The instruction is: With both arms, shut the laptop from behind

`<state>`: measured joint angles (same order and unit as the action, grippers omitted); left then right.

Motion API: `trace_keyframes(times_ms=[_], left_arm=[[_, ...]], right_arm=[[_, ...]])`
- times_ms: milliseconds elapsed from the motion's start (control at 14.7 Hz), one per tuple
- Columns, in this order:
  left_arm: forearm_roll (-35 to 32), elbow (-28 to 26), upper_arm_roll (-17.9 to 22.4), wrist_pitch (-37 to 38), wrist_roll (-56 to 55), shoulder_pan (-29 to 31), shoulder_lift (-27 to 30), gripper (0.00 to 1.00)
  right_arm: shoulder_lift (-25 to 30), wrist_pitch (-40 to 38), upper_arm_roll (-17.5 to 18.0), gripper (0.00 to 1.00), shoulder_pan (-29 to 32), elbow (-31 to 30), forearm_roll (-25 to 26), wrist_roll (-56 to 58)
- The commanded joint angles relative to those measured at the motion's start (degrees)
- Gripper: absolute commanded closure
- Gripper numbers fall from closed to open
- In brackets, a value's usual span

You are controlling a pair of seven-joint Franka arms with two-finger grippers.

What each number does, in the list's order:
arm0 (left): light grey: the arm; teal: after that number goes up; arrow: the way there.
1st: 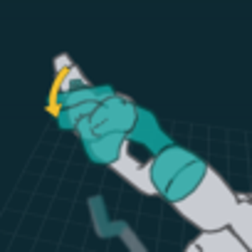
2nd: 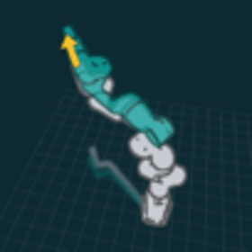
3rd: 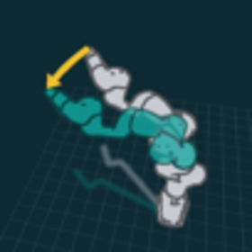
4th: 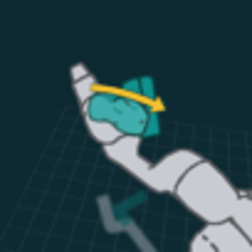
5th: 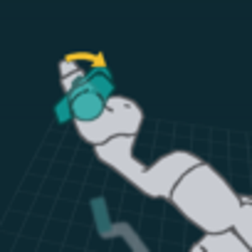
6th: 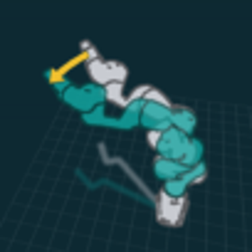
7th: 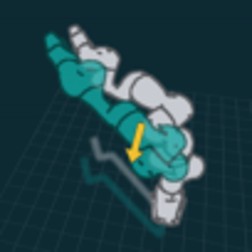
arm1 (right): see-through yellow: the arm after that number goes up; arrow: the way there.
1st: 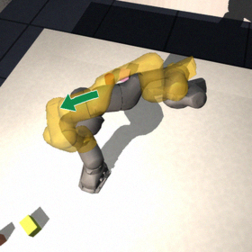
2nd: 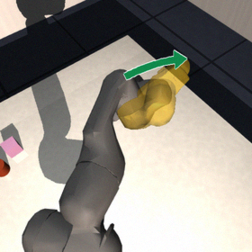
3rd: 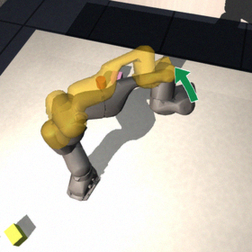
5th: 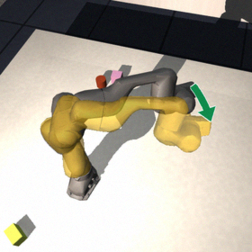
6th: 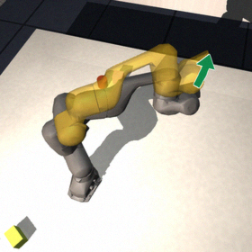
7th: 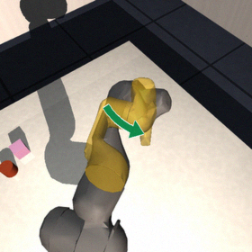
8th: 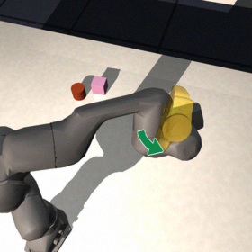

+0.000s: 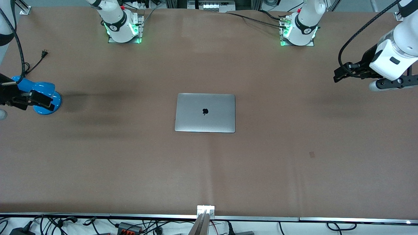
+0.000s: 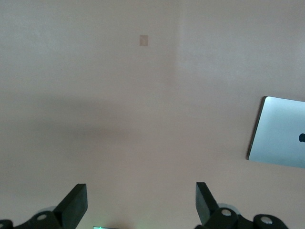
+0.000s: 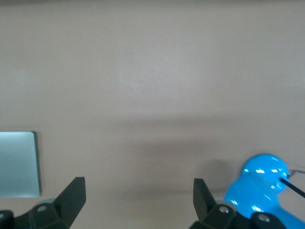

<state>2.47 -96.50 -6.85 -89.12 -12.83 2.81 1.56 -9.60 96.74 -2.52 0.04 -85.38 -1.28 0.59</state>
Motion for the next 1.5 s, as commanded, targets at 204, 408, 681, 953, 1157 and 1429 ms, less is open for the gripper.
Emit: trace_keyframes(times_ms=[204,408,681,953,1157,1429], left_arm=[[-1.95,-3.35,0.43,-0.36,1.22,-1.49,2.92,0.00],[-1.86,-2.91,0.96,-0.53,1.93,-1.40,2.83,0.00],[-1.42,-2.38,0.43,-0.70,1.93,-0.70,2.39,0.00],[-1.42,-2.21,0.35,-0.71,1.93,-0.87,2.30,0.00],[-1.42,-2.12,0.35,-0.62,1.93,-0.70,2.30,0.00],[-1.50,-2.12,0.26,-0.53,1.93,-0.52,2.39,0.00]], right_arm=[[9.51,3.01,0.85,0.00,0.49,-12.25,2.16,0.11],[11.09,3.98,0.85,0.00,0.40,-13.67,2.16,0.20],[11.89,2.93,0.85,0.00,0.40,-13.23,2.16,1.34],[12.85,1.35,1.12,0.00,0.40,-13.14,2.07,1.26],[12.94,0.29,1.21,0.00,0.31,-13.14,2.07,1.34],[12.94,-1.29,1.12,0.00,0.40,-13.14,1.98,1.26]])
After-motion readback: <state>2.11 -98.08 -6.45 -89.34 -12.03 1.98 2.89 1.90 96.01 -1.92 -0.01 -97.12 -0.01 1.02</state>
